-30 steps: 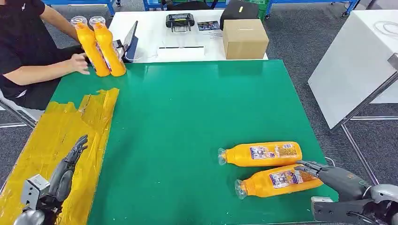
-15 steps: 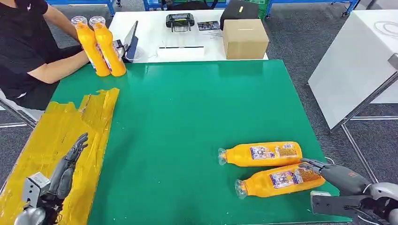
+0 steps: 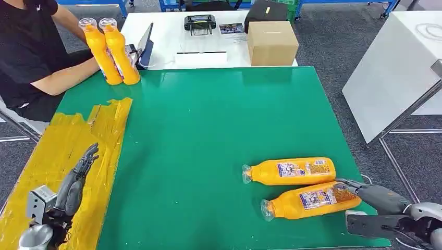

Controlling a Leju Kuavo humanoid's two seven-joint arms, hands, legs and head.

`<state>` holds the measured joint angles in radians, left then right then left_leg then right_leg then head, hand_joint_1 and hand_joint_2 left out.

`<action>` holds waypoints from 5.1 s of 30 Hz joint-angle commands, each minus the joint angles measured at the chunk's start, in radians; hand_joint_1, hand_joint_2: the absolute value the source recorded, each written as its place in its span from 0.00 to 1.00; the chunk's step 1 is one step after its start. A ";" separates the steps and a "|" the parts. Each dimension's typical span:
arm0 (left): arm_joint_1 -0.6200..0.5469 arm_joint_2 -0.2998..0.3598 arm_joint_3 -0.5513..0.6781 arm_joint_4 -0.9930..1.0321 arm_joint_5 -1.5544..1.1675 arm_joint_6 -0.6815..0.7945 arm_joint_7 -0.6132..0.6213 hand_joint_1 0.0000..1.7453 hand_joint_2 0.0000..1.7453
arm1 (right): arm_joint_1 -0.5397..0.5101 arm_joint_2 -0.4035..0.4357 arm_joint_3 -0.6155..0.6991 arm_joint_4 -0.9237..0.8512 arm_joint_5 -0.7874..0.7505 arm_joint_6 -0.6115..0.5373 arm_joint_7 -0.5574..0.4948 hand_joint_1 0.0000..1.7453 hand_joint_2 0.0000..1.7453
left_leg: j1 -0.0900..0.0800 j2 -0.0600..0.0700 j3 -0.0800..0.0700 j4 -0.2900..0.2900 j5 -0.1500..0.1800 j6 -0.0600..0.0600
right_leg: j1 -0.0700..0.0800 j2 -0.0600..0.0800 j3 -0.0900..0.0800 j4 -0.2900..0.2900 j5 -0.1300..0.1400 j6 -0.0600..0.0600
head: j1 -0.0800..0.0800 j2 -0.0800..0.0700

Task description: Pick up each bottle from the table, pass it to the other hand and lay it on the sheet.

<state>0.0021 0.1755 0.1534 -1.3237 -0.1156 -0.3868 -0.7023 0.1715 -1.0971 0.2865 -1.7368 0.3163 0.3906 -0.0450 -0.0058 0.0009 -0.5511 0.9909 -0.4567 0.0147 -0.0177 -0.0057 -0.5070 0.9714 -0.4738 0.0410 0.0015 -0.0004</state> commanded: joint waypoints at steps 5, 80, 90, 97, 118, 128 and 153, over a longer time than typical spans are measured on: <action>-0.066 -0.024 -0.021 0.099 0.003 -0.007 0.004 0.00 0.00 | -0.135 0.142 0.136 0.189 0.077 -0.003 -0.022 0.00 1.00 | 0.004 -0.001 0.004 -0.003 0.001 -0.001 | 0.004 0.000 0.006 -0.007 0.003 -0.002 | 0.000 0.000; -0.194 -0.114 0.038 0.270 0.065 0.001 0.014 0.00 0.00 | -0.179 0.687 0.203 0.568 -0.067 -0.230 -0.256 1.00 1.00 | 0.009 0.005 0.015 -0.006 0.003 -0.002 | 0.010 0.004 0.009 -0.012 0.006 -0.003 | -0.002 0.000; -0.136 -0.242 -0.024 0.124 0.204 -0.041 0.166 0.00 1.00 | -0.301 0.907 0.160 0.610 0.017 -0.244 -0.238 1.00 1.00 | 0.011 0.012 0.009 0.000 0.003 -0.004 | 0.011 0.011 0.008 -0.004 0.008 -0.006 | -0.002 0.000; -0.119 -0.236 -0.017 0.118 0.224 -0.040 0.162 0.00 1.00 | -0.303 0.938 0.150 0.618 0.017 -0.249 -0.251 1.00 1.00 | 0.011 0.011 0.006 0.000 0.003 -0.004 | 0.010 0.010 0.006 -0.004 0.007 -0.006 | -0.002 0.000; 0.005 -0.268 -0.227 0.015 0.523 -0.225 0.284 0.00 1.00 | -0.439 1.104 0.227 0.680 0.054 -0.291 -0.271 1.00 1.00 | 0.008 0.010 -0.002 0.000 0.002 -0.004 | 0.008 0.009 -0.002 -0.001 0.007 -0.005 | -0.002 0.000; -0.014 -0.266 -0.253 0.024 0.555 -0.232 0.300 0.00 1.00 | -0.473 1.146 0.287 0.743 0.067 -0.295 -0.260 1.00 1.00 | 0.010 0.008 -0.002 0.000 0.003 -0.004 | 0.009 0.008 -0.001 -0.002 0.007 -0.006 | -0.002 0.000; -0.023 -0.266 -0.270 0.038 0.565 -0.228 0.307 0.00 1.00 | -0.494 1.174 0.331 0.803 0.071 -0.296 -0.259 1.00 1.00 | 0.009 0.008 -0.003 0.000 0.003 -0.004 | 0.009 0.007 -0.002 -0.002 0.007 -0.006 | -0.002 0.000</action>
<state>0.0045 -0.1049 -0.0877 -1.3203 0.4398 -0.6184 -0.4074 -0.2541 0.0484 0.5504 -1.0453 0.3834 0.0992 -0.3082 0.0020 0.0086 -0.5545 0.9913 -0.4537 0.0113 -0.0103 0.0007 -0.5094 0.9703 -0.4677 0.0363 -0.0004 -0.0004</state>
